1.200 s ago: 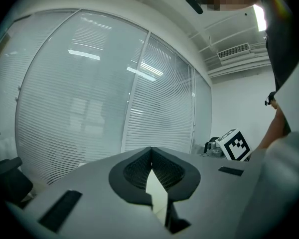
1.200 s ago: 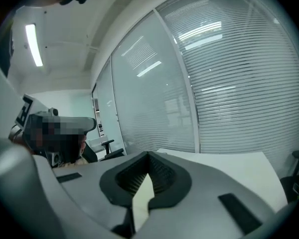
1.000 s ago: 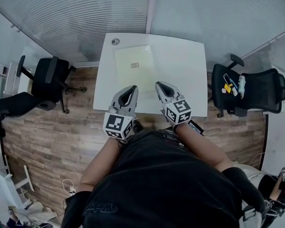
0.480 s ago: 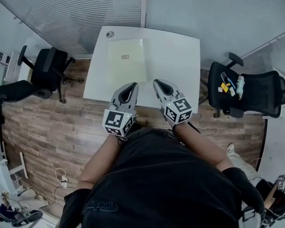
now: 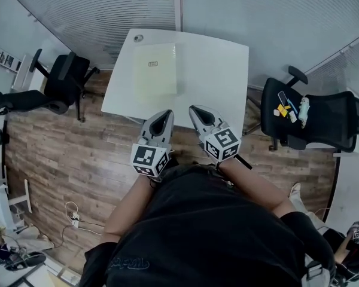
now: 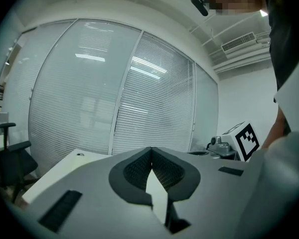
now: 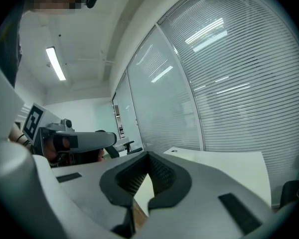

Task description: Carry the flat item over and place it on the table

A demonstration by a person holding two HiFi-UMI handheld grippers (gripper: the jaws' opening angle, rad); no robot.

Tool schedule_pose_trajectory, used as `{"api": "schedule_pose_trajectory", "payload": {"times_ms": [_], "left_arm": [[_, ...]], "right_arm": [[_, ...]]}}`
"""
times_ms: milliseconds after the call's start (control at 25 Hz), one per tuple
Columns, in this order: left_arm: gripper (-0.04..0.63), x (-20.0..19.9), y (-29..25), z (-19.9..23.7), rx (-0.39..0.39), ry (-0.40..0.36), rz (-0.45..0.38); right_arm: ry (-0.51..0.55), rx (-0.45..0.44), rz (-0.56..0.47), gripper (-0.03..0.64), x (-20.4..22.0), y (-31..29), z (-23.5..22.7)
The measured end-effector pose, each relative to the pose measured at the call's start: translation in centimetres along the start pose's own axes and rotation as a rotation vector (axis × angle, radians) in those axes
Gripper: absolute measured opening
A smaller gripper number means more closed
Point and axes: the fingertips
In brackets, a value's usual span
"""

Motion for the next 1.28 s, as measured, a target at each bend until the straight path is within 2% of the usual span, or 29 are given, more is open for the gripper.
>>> {"api": "schedule_pose_trajectory", "payload": {"times_ms": [160,320,560,1000,1280], "left_arm": [[0.014,1.8,1.9,-1.9,-0.033,0.027,0.017],[0.014,2.8,3.8,-3.7,-0.041,0.019,0.031],[0.014,3.0,6.8,-3.8,-0.061,0.032,0.005],[0.014,2.9,11.2,-3.8,-0.006,0.015,-0.009],[0.014,3.2,17.4,-3.0,0.032,-0.021,0.001]], "right_arm": [[0.005,-0.032,0.013,0.021,1.1,2.1,1.3],[-0.008,-0.039,0.026,0.021,2.3,3.8,2.4],[0.019,-0.054,0.011,0.021,2.3,4.8,5.4],[0.063,-0.012,0.007,0.021,2.2,6.2,10.7],[0.044,0.015,-0.004,0.021,3.4,6.0,16.8]]}}
Point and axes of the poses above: the fingertips, and each gripper's own axes: y backward along the fingers, z to its left, x out of its underside, and after that the axes turned 2 degrees about z, right-handed
